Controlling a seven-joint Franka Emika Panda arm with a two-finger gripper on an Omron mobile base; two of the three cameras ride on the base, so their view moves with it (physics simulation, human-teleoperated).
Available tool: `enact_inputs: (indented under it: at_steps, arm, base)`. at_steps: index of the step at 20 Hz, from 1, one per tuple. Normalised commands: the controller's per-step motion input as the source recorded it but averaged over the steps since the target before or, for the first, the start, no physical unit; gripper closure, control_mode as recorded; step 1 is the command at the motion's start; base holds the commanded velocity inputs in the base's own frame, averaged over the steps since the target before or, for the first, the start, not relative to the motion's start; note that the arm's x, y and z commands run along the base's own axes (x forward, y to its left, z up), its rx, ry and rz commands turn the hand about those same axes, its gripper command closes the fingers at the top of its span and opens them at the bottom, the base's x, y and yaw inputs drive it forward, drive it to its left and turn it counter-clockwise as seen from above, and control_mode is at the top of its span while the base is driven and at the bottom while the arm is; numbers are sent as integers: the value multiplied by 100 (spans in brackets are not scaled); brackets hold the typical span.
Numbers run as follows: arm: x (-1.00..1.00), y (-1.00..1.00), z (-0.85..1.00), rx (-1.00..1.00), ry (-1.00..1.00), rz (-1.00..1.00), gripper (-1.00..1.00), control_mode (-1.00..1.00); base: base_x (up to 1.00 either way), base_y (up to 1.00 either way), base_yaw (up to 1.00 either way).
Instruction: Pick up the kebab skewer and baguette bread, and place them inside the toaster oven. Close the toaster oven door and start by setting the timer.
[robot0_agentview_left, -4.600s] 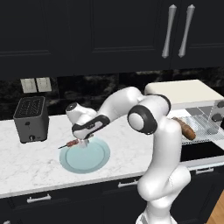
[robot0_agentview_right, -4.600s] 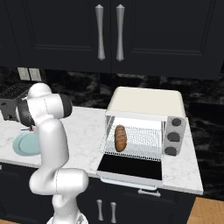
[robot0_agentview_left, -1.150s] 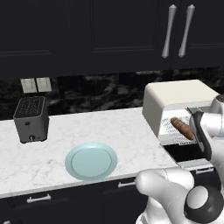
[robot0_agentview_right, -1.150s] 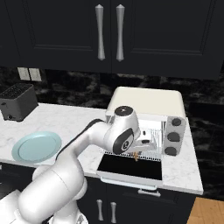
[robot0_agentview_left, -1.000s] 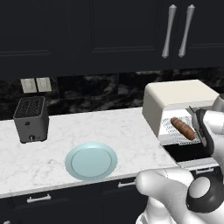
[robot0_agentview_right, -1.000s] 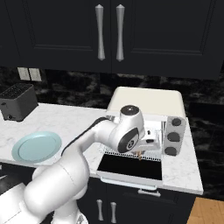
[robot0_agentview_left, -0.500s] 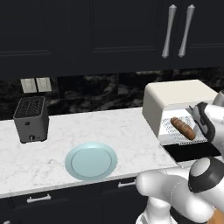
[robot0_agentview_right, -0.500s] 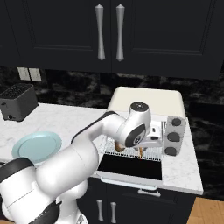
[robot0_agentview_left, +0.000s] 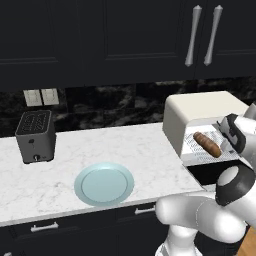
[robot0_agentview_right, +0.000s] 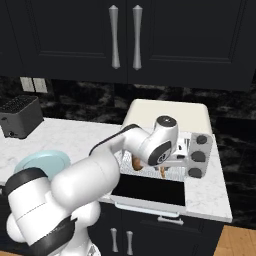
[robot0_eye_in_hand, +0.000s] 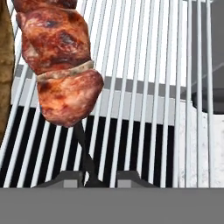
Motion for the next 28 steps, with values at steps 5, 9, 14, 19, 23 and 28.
enact_inputs:
  at_steps: [5, 9, 14, 19, 23, 28]
  arm:
    - [4, -1, -16, 0, 0, 0, 100, -100]
    - [0, 0, -19, 0, 0, 0, -100, -100]
    - [0, 0, -16, 0, 0, 0, -100, -100]
    - [0, 0, -16, 0, 0, 0, -100, -100]
    - [-3, 0, -15, 0, 0, 0, -100, -100]
    - [-7, 0, -10, 0, 0, 0, -100, -100]
  base:
    - [0, 0, 0]
    - [0, 0, 0]
    - [0, 0, 0]
    - [0, 0, 0]
    - [0, 0, 0]
    - [0, 0, 0]
